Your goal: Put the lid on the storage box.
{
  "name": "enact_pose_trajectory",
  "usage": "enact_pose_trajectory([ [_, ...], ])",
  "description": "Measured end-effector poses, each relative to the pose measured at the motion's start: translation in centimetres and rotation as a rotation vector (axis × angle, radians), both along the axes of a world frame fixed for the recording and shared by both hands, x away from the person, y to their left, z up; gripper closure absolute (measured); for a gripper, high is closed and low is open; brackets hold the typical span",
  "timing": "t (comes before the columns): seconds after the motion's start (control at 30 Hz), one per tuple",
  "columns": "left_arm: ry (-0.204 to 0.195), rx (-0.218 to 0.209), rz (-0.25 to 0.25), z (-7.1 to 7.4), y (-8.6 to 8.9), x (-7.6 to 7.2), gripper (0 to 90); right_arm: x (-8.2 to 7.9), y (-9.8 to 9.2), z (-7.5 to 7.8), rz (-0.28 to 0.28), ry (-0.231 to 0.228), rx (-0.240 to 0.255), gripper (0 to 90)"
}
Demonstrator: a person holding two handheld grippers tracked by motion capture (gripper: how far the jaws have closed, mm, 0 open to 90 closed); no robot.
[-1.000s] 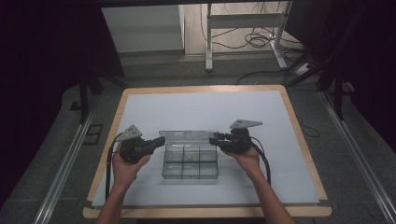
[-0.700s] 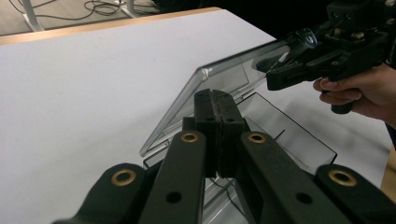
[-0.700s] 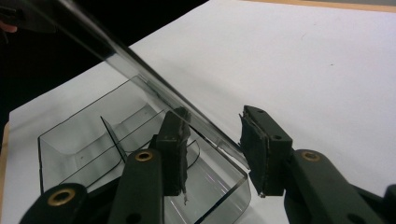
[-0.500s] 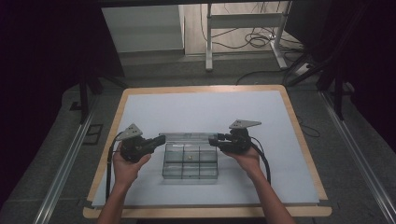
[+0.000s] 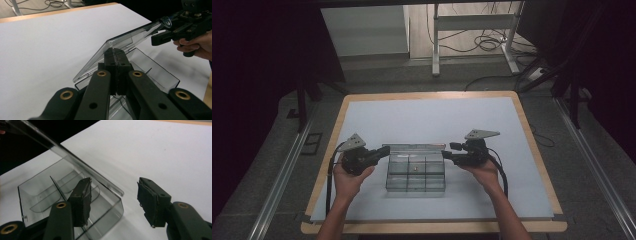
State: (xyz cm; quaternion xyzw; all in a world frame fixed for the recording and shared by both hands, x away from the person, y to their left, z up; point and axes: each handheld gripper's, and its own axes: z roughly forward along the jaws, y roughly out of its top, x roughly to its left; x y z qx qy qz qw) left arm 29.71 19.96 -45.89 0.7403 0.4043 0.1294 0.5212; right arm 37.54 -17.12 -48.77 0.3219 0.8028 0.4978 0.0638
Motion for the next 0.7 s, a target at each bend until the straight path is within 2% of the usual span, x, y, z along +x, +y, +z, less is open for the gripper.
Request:
enact_pose_trajectory([
  [0.4,0.002,0.009,-0.001,-0.1,-0.1,-0.4,89.9,-0.6,-1.7,-0.2,-0.039,-0.02,-0.049,41.9],
  [0.7,0.003,0.008,-0.008,-0.4,-0.1,-1.0,90.0,-0.7,-2.9,-0.2,-0.078,-0.02,-0.049,41.5],
])
